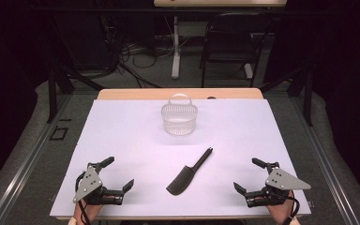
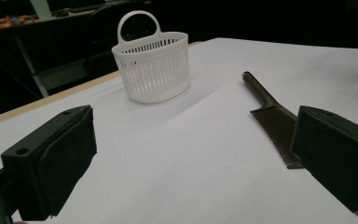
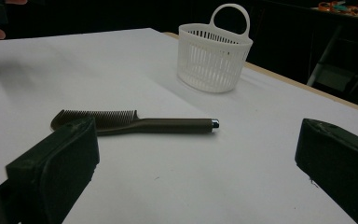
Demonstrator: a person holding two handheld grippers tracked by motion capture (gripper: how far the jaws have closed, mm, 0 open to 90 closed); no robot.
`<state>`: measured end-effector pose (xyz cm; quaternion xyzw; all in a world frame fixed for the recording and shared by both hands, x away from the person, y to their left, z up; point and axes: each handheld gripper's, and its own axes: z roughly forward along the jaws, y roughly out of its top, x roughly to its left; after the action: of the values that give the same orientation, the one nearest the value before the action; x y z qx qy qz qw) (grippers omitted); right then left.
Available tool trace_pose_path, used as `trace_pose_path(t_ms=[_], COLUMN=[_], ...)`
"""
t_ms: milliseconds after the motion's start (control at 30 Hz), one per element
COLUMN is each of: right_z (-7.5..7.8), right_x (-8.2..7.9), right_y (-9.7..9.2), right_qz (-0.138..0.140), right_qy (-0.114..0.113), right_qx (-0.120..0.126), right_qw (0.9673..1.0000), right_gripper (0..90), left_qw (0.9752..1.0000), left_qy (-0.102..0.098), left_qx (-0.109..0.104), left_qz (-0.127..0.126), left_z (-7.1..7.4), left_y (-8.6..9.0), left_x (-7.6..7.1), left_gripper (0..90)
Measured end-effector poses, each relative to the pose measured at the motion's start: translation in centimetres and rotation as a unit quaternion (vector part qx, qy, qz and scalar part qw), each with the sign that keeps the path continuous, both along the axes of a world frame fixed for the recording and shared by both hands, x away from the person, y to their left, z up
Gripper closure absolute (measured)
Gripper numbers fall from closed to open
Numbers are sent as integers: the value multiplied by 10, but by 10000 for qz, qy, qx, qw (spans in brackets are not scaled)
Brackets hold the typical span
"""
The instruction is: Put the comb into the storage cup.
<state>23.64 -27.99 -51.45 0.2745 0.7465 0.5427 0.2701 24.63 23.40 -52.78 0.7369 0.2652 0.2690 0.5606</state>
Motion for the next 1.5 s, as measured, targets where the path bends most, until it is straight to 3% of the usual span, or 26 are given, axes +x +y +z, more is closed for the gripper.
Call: trace_pose_path(t_ms=[367,833,1500], right_z=[-2,-2,1], right_x=[5,24,47], right_y=[3,14,30], right_qz=[-58,-76,102], right_qy=[192,426,713], right_qx=[-69,-212,-115], right_qw=[9998,9988,9973], right_gripper=[0,0,0], left_qw=[10000,10000,10000], left_qy=[-8,14,38], left_qx=[11,30,41], left_qz=[5,20,17], left_z=[0,0,-1], left_y=[0,0,0], left_x=[0,0,1], left_gripper=[1,1,1])
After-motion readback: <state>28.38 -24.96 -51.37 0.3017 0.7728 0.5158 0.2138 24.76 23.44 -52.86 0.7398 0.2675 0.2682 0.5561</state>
